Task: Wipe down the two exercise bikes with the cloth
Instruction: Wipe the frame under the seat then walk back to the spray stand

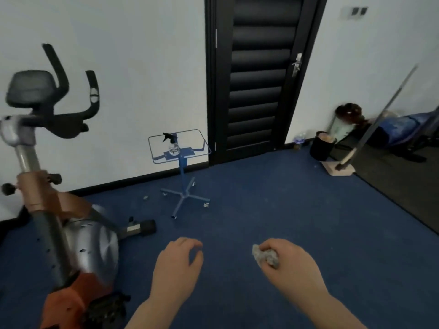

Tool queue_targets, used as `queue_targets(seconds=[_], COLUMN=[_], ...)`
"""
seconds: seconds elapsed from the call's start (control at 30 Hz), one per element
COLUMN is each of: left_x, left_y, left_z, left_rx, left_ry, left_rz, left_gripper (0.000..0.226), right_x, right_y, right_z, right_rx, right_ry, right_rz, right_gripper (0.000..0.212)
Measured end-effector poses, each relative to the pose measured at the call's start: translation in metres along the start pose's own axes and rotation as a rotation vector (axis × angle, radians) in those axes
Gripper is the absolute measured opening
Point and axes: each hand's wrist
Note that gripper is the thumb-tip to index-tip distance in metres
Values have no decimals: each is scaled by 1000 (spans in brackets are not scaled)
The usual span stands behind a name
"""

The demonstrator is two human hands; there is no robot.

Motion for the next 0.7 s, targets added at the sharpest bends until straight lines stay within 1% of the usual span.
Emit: queue_targets(seconds=[0.17, 0.27, 0.33, 0.47, 0.63, 0.7], left_x=[-7, -6, -4, 5, 7, 5], left_y=[-11, -12, -11, -13, -21, -23], left_z=[70, 109, 141, 210, 307, 349], left_rx=[-50, -80, -111, -158, -210, -228], left_ry=[-65, -80, -115, -171, -176, -239], left_rz=[-8, -18, -34, -40, -25, -20], left_gripper=[21, 20, 19, 18, 19, 18], right_x=[-1, 0, 0, 2, -9, -9], right_y=[1, 2, 0, -5, -17, -20], right_z=[84, 133, 172, 258, 367, 411], right_rx=[-31, -61, -90, -154, -195, -207], right_ry=[32, 51, 61, 98, 174, 182], right_rz=[102, 128, 127, 157, 173, 175], right_gripper=[7, 16, 19, 17, 5, 10])
Point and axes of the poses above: each hand's wrist, its own z-axis towards the middle knuckle, its own x-axis out of the palm, y = z × x, and after that the axes turned 5 degrees about -x, right-handed
